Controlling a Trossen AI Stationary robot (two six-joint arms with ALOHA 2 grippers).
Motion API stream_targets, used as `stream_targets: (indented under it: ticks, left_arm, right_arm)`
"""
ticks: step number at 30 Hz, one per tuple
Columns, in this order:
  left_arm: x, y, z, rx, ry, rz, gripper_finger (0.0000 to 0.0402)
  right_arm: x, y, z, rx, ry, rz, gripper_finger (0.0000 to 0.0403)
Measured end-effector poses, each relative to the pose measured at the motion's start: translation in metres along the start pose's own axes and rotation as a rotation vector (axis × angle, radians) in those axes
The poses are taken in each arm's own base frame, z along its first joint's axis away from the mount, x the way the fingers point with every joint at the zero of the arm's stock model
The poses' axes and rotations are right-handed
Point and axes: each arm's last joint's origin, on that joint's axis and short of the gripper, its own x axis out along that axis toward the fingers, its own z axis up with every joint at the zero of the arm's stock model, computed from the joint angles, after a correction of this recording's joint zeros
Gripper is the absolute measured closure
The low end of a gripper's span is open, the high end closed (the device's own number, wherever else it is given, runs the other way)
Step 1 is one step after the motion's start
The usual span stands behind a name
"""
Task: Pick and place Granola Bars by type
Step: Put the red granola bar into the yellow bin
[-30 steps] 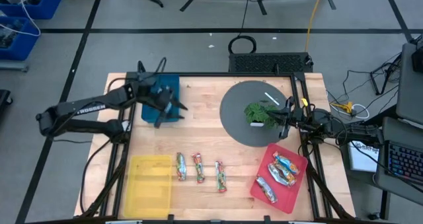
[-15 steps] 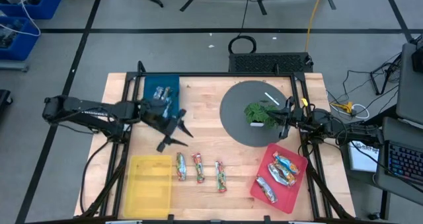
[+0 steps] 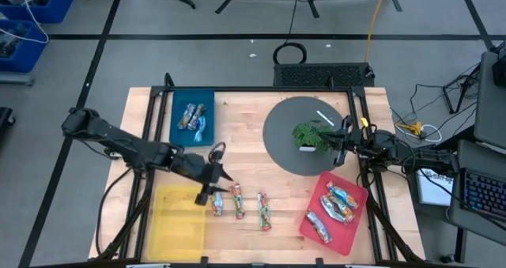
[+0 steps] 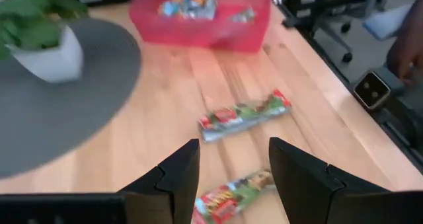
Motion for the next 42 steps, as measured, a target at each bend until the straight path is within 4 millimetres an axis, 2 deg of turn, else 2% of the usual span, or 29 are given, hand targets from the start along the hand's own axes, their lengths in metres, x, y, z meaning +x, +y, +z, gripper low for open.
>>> stream_targets:
  ticks: [7,13,16,20,23,25,33,38,42]
  left_arm:
    - [0.018,-0.032,0.020,-0.024,0.109,0.020,0.0215]
    - [0.039,-0.046,0.031,-0.169,0.265,0.083,0.0215]
    - [0.050,-0.048,0.021,-0.288,0.422,0.146,0.0215]
    - [0.055,-0.041,0.004,-0.602,0.620,0.344,0.0215]
    - [0.056,-0.032,-0.007,-0.869,0.677,0.506,0.0215]
    - [0.058,-0.029,-0.009,-0.973,0.659,0.557,0.0215]
    - [0.064,-0.026,-0.005,-1.139,0.549,0.602,0.0215]
    - [0.072,-0.026,-0.016,-1.214,0.598,0.657,0.0216]
    - [0.088,-0.027,-0.027,-1.251,0.664,0.647,0.0216]
  right_arm:
    - [0.000,0.000,0.000,0.000,0.000,0.000,0.0396]
    - [0.000,0.000,0.000,0.000,0.000,0.000,0.0396]
    - [0.000,0.000,0.000,0.000,0.001,0.000,0.0396]
    - [0.000,0.000,0.000,0.000,0.000,0.000,0.0396]
    - [0.000,0.000,0.000,0.000,0.001,-0.001,0.0396]
    - [0.000,0.000,0.000,0.000,0.000,0.000,0.0396]
    - [0.000,0.000,0.000,0.000,0.000,0.000,0.0396]
    - [0.000,0.000,0.000,0.000,0.000,0.000,0.0396]
    - [0.000,0.000,0.000,0.000,0.001,-0.001,0.0396]
